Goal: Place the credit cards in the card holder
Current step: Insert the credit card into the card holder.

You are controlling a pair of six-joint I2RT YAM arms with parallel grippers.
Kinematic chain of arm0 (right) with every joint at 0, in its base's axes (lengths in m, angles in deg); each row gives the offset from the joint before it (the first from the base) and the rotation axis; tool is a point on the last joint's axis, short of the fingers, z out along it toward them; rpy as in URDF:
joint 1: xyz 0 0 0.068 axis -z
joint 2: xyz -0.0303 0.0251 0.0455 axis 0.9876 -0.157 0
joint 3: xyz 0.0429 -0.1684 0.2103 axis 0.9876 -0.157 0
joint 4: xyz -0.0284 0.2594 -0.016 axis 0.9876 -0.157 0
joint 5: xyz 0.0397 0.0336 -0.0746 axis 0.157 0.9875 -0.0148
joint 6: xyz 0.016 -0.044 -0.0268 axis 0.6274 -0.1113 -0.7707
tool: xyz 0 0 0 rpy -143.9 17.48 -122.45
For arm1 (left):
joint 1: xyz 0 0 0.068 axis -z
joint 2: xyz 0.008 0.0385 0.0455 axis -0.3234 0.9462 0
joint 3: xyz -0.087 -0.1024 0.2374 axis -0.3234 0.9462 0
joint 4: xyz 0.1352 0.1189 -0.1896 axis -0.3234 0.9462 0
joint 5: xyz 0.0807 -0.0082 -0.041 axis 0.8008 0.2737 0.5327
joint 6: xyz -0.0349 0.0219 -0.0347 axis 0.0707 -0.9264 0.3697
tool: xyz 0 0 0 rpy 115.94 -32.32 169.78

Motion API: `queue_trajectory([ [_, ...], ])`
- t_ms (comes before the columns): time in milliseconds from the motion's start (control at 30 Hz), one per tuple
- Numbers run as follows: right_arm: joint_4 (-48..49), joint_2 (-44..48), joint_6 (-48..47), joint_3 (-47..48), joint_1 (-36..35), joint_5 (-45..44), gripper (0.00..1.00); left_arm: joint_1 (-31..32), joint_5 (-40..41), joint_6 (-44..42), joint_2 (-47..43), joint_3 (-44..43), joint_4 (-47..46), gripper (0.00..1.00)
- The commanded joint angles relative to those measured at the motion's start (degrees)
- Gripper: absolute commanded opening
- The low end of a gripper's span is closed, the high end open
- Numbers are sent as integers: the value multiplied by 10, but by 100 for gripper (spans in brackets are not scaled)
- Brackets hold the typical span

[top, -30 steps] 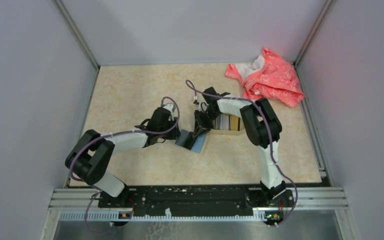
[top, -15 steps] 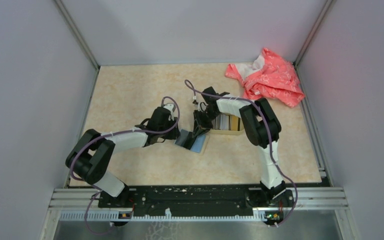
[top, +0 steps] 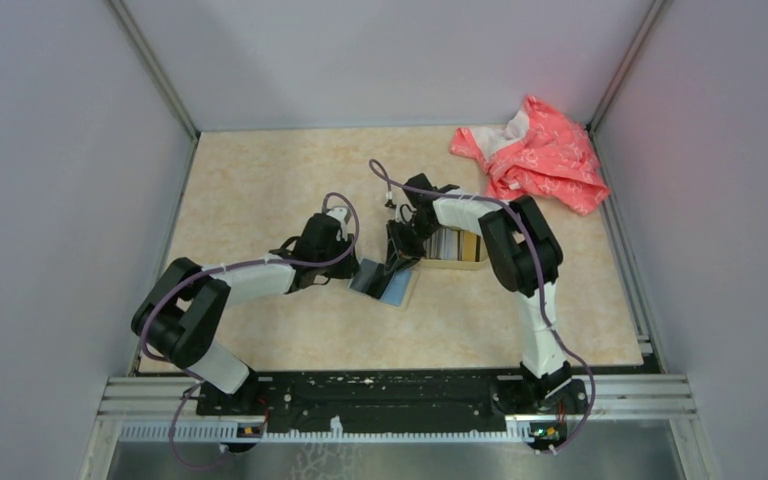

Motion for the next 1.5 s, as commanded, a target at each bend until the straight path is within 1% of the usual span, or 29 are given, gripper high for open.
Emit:
queue_trajectory([
  [0, 0, -70, -16, -16, -22, -75, 19, 6, -40, 2, 17, -4, -3, 37],
  [167, 4, -75, -19, -11, -23, -79, 19, 5, -44, 3, 5, 2, -9, 38],
  [267, 6, -76, -18, -10, -20, -80, 19, 5, -53, 7, -29, 10, -15, 39],
  [400, 7, -75, -19, -10, -15, -78, 19, 11, -100, 21, -84, 25, -19, 39],
  [467, 7, -75, -19, -11, -12, -77, 19, 25, -129, 39, -104, 43, -46, 38],
  [567, 10, -76, -19, -11, -11, -76, 19, 62, -140, 70, -116, 60, -83, 38],
  [667, 11, -76, -19, -10, -11, -76, 20, 98, -117, 91, -105, 60, -107, 36],
  [800, 10, -77, -19, -9, -10, -76, 20, 125, -98, 105, -62, 45, -119, 32],
  [1000, 10, -77, -20, -8, -11, -74, 20, 162, -19, 97, -5, 3, -86, 30],
  [1167, 10, -74, -21, -9, -11, -73, 20, 166, 31, 74, 31, -24, -72, 30],
  [1467, 11, -72, -23, -10, -9, -71, 23, 168, 123, 79, 43, -39, -33, 33],
])
